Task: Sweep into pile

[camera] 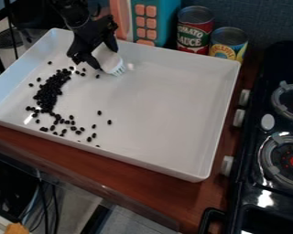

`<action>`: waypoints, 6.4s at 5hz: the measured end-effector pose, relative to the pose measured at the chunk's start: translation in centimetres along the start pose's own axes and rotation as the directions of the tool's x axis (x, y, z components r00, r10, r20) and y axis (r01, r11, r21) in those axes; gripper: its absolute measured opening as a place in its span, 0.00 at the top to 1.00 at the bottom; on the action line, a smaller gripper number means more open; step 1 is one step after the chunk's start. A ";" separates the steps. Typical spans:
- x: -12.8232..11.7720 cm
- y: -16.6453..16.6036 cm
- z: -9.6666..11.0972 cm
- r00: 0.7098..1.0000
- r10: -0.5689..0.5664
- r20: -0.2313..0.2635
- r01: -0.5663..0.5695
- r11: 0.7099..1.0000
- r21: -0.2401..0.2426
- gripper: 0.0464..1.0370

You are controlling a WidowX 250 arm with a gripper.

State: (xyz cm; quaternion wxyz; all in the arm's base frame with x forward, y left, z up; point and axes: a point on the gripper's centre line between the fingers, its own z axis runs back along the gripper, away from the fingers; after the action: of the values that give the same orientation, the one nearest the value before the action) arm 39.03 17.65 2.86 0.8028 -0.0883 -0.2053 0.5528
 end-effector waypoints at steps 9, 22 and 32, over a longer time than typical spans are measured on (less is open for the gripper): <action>-2.4 7.9 3.7 0.892 0.400 0.213 -0.420 0.906 0.058 0.33; -15.6 3.9 7.7 0.708 -0.629 -0.320 0.587 0.777 -0.229 0.33; -9.7 9.8 7.4 0.644 -0.716 -0.270 0.746 0.666 0.010 0.33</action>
State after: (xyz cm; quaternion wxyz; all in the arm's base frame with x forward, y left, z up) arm 24.57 11.77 3.66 0.9799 -0.0162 -0.0898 0.1773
